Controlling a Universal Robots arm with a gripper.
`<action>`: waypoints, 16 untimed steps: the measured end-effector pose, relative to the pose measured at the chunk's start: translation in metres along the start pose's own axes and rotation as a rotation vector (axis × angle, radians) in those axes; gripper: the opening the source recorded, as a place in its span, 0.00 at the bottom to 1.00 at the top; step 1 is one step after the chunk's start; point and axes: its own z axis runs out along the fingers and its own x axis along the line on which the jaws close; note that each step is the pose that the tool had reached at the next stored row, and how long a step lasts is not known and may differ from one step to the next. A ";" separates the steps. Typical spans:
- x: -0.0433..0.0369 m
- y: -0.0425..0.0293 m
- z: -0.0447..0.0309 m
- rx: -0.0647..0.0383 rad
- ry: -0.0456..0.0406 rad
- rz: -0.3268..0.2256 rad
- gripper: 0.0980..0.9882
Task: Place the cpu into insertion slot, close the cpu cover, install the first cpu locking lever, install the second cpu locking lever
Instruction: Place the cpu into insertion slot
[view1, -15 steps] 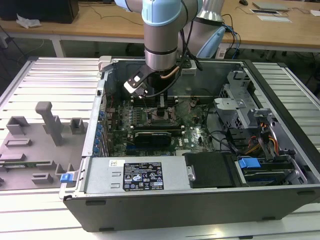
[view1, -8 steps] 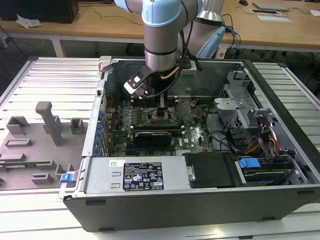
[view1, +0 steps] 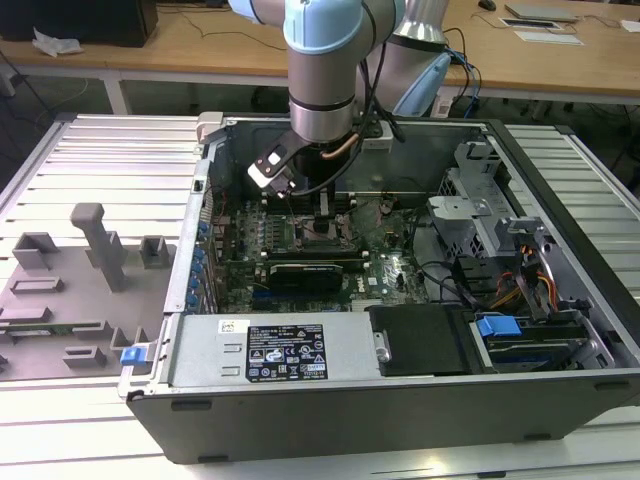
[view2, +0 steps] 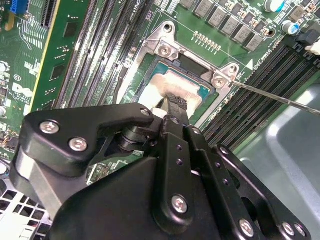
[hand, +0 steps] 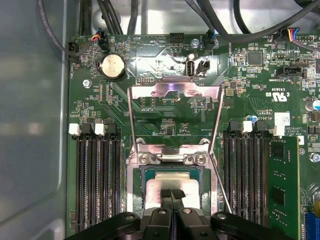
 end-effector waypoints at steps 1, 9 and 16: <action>0.0000 0.0001 -0.0018 0.000 -0.0008 0.000 0.01; 0.0005 0.0017 -0.0252 -0.003 -0.0030 0.000 0.01; 0.0010 0.0030 -0.0426 -0.006 -0.0033 0.000 0.01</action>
